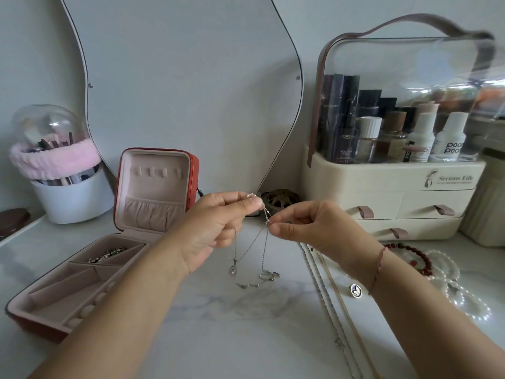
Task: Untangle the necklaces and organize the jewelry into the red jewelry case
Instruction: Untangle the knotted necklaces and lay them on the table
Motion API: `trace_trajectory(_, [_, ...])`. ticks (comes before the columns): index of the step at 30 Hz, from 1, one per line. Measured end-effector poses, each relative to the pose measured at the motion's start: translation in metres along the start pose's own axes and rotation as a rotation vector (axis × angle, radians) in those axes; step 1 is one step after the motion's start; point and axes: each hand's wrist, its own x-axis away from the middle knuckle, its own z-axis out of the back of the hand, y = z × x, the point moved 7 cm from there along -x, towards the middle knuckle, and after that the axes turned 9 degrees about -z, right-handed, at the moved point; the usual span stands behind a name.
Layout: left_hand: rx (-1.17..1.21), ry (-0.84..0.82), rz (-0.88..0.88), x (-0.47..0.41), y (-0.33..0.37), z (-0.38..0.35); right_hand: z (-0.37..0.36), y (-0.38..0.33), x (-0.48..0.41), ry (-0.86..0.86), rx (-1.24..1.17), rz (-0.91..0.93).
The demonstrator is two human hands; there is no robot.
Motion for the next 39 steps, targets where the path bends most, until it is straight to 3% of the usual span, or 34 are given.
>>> trace_trajectory(10, [0.000, -0.080, 0.001, 0.001, 0.000, -0.007, -0.011, -0.007, 0.002, -0.060, -0.091, 0.056])
trace_trajectory(22, [0.038, 0.012, -0.047, -0.003, 0.004, 0.010, 0.012, -0.002, -0.001, 0.104, -0.301, 0.029])
trace_trajectory(33, [0.206, 0.013, -0.055, -0.006, 0.006, 0.014, 0.004, 0.003, -0.005, -0.129, -0.834, -0.120])
trace_trajectory(36, [0.304, -0.005, -0.072, -0.006, 0.009, 0.011, 0.000, 0.003, -0.007, -0.159, -0.846, -0.116])
trace_trajectory(39, [0.349, -0.037, -0.093, -0.005, 0.012, 0.007, 0.001, -0.001, -0.006, -0.099, -0.685, -0.029])
